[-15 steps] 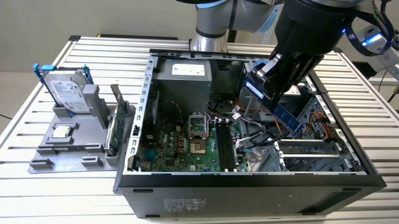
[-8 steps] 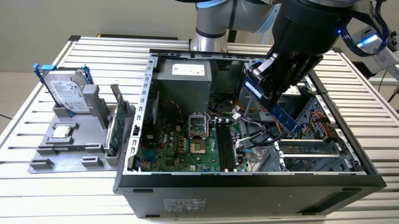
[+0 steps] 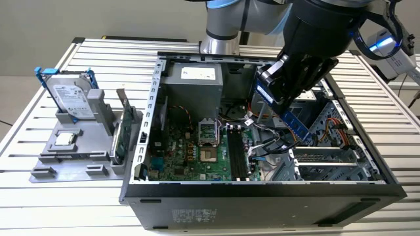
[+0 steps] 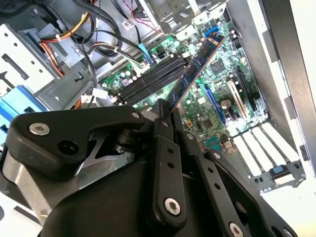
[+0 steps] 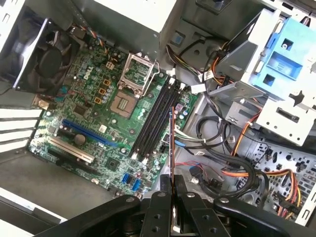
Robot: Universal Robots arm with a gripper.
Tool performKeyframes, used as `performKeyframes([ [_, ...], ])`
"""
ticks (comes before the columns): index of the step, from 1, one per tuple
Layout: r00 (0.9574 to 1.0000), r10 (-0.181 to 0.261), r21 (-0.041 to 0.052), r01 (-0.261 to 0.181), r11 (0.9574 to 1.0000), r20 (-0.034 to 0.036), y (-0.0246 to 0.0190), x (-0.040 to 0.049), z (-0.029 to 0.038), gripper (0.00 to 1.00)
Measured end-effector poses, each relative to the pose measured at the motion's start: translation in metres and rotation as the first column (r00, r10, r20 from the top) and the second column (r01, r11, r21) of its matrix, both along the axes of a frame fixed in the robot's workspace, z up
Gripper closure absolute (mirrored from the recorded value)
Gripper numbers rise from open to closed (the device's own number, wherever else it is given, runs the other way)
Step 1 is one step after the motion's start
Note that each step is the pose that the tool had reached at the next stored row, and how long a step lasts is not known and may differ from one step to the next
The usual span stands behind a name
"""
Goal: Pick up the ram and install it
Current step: 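Insert the ram into the slot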
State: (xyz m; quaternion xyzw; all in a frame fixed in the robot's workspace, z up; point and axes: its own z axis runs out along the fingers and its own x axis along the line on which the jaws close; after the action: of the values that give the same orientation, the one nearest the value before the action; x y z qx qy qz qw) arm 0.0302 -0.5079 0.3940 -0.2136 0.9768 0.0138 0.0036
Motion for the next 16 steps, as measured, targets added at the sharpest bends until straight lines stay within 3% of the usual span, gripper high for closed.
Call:
performKeyframes([
  [9,0.9986,-0.054,-0.0001,0.054,0.9986,0.0000,0.0000,-0.0016,0.0000,1.00],
  [16,0.9936,-0.113,-0.0001,0.113,0.9936,0.0000,0.0000,-0.0016,0.0000,1.00],
])
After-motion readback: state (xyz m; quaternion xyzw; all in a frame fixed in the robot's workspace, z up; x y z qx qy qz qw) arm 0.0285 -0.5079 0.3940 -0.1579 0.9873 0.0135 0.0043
